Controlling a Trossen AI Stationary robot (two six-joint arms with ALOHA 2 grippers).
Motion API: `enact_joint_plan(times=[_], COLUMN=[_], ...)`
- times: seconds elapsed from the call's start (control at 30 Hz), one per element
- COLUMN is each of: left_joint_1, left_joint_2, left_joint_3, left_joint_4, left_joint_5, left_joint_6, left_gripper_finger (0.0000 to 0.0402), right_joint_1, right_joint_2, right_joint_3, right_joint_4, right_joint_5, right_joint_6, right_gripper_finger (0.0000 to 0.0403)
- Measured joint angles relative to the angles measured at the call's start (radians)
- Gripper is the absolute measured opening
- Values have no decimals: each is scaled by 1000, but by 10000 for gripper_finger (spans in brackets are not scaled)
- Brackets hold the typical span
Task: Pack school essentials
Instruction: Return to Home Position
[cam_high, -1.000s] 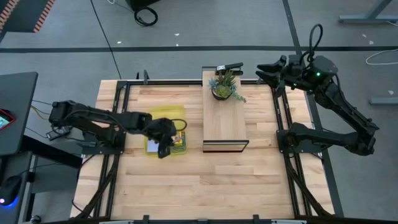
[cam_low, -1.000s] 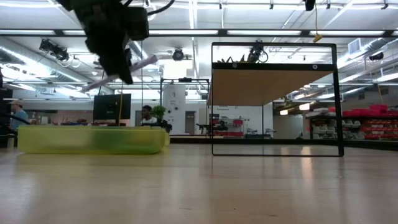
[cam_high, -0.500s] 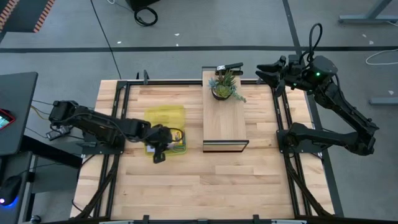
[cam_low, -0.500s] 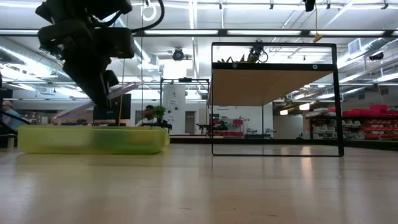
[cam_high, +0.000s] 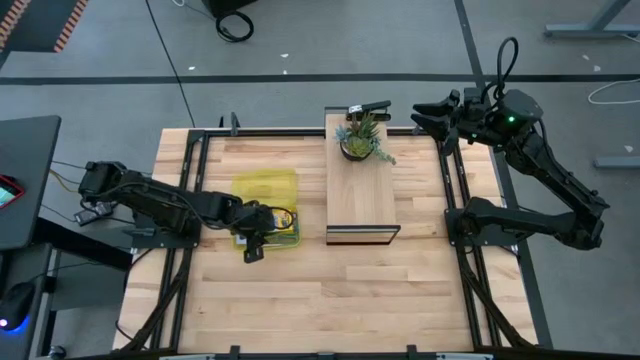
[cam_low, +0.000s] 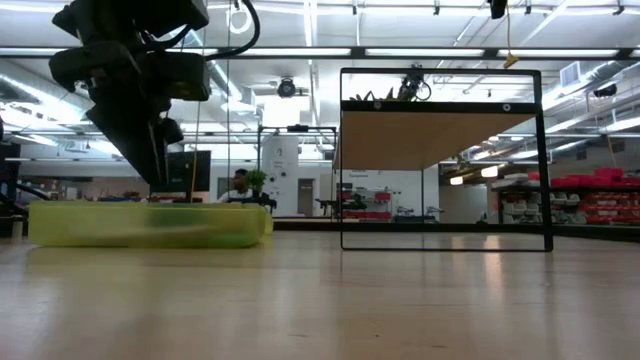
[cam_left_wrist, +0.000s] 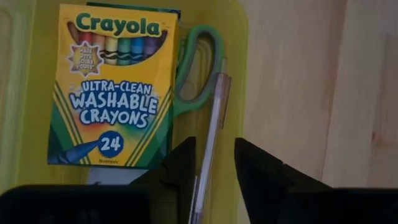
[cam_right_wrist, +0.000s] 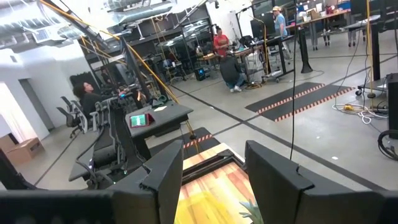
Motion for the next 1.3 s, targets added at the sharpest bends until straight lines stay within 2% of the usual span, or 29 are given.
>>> enact_joint_plan(times=[0.13,0.27,0.57,0.83,0.97,1.17,1.3], left_joint_1=[0,0,0,0,0,0,2], left_joint_2=[-1,-2,-3,-3,-3,-6,-18], left_joint_3=[8,16,16,16,16,16,17], left_joint_4=[-1,1,0,-16,-16,-17,-24], left_joint_5=[0,0,18,23,66,100,100], left_joint_6=[-30,-42,-102,-177,-220,-257,-234], left_gripper_finger=[133,133,107,93,88,79,78], right_joint_1=[0,0,0,0,0,0,13], right_joint_2=[-10,-47,-176,-286,-338,-486,-605], right_joint_3=[-2,-49,-233,-438,-502,-596,-689], right_joint_4=[-3,0,44,214,230,231,233], right_joint_5=[-5,-9,-2,4,23,89,101], right_joint_6=[-22,-35,28,131,148,199,299], right_gripper_finger=[179,179,179,179,179,179,179])
